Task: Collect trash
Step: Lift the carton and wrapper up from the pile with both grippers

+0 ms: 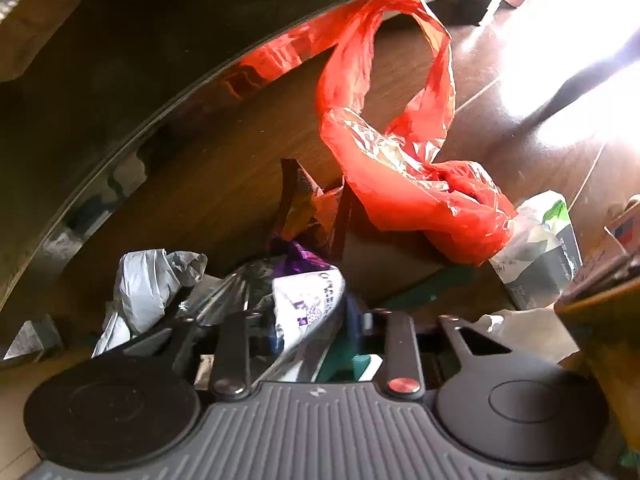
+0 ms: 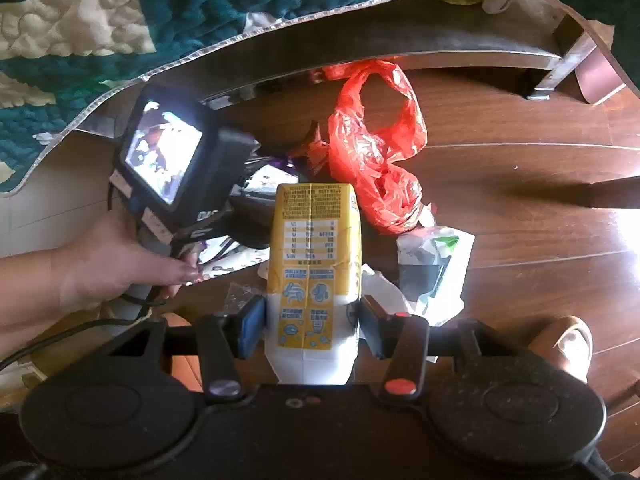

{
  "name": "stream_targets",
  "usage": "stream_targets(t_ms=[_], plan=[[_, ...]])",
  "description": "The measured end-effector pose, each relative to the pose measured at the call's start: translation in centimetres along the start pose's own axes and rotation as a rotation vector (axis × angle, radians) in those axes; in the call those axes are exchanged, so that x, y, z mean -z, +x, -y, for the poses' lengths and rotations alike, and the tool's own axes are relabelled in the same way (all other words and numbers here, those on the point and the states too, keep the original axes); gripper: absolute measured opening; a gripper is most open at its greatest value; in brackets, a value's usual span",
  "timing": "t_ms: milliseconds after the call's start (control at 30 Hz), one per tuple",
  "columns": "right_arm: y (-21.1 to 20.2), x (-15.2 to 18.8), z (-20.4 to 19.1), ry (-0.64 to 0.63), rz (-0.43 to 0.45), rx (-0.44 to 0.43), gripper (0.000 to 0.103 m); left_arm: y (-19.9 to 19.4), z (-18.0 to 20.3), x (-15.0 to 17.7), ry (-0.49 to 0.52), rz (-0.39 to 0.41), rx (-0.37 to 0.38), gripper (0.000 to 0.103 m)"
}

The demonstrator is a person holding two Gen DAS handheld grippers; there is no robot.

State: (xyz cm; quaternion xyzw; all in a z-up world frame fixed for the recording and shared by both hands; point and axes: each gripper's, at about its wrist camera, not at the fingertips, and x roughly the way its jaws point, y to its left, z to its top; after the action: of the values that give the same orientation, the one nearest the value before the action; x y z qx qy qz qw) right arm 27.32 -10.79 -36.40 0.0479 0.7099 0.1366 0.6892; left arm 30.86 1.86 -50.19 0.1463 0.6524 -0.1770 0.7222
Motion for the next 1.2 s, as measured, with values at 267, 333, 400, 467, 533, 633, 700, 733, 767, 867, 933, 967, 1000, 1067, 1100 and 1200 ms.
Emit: stream_targets(t_ms=[267, 333, 400, 467, 533, 633, 700, 733, 767, 867, 933, 967, 1000, 1067, 1100, 1200], plan=[[-0.7, -0.3, -0.2, -0.004, 0.033, 0.008, 0.050, -4.6, -1.6, 1.1, -0.072, 0.020, 0.028, 0.002], [-1.2, -0.3, -0.5, -0.005, 0.049, -0.001, 0.050, -6.7, -1.9, 1.5, -0.085, 0.036, 0.039, 0.002], [-1.7, -0.3, -0.9, -0.011, 0.064, -0.012, 0.050, -8.7, -2.0, 1.6, -0.108, 0.051, 0.048, 0.001], [-2.4, -0.2, -1.4, -0.022, 0.082, -0.022, 0.050, -11.0, -2.3, 1.8, -0.136, 0.068, 0.057, 0.001], [-3.2, -0.1, -2.0, -0.033, 0.098, -0.033, 0.050, -13.4, -2.4, 2.3, -0.159, 0.085, 0.057, 0.001], [-4.9, 0.3, -3.1, -0.057, 0.121, -0.052, 0.050, -17.2, -2.2, 2.9, -0.194, 0.117, 0.057, 0.001], [-6.5, 1.0, -3.8, -0.075, 0.138, -0.072, 0.050, -19.6, -1.9, 3.4, -0.215, 0.140, 0.057, 0.001], [-7.5, 1.3, -4.2, -0.089, 0.150, -0.077, 0.050, -20.9, -1.6, 3.6, -0.219, 0.152, 0.053, 0.002], [-8.6, 1.8, -4.5, -0.101, 0.163, -0.082, 0.050, -22.1, -1.2, 3.8, -0.220, 0.165, 0.047, 0.001], [-12.0, 3.0, -5.1, -0.123, 0.218, -0.097, 0.050, -25.6, 0.0, 4.0, -0.244, 0.201, 0.046, 0.002], [-14.5, 4.1, -5.0, -0.137, 0.256, -0.095, 0.050, -28.2, 1.0, 4.0, -0.253, 0.233, 0.044, 0.002], [-15.6, 4.6, -4.9, -0.141, 0.270, -0.100, 0.050, -29.2, 1.3, 4.0, -0.257, 0.246, 0.046, 0.002], [-16.9, 5.1, -4.8, -0.151, 0.287, -0.098, 0.050, -30.6, 2.0, 4.0, -0.260, 0.266, 0.045, 0.002], [-19.4, 6.3, -4.6, -0.175, 0.331, -0.077, 0.050, -33.1, 3.2, 4.1, -0.252, 0.302, 0.036, 0.002], [-20.7, 6.9, -4.6, -0.183, 0.357, -0.070, 0.049, -34.6, 4.0, 4.1, -0.244, 0.325, 0.030, 0.002], [-24.9, 8.8, -4.2, -0.191, 0.439, -0.060, 0.049, -38.3, 5.7, 4.0, -0.231, 0.378, 0.019, 0.002]])
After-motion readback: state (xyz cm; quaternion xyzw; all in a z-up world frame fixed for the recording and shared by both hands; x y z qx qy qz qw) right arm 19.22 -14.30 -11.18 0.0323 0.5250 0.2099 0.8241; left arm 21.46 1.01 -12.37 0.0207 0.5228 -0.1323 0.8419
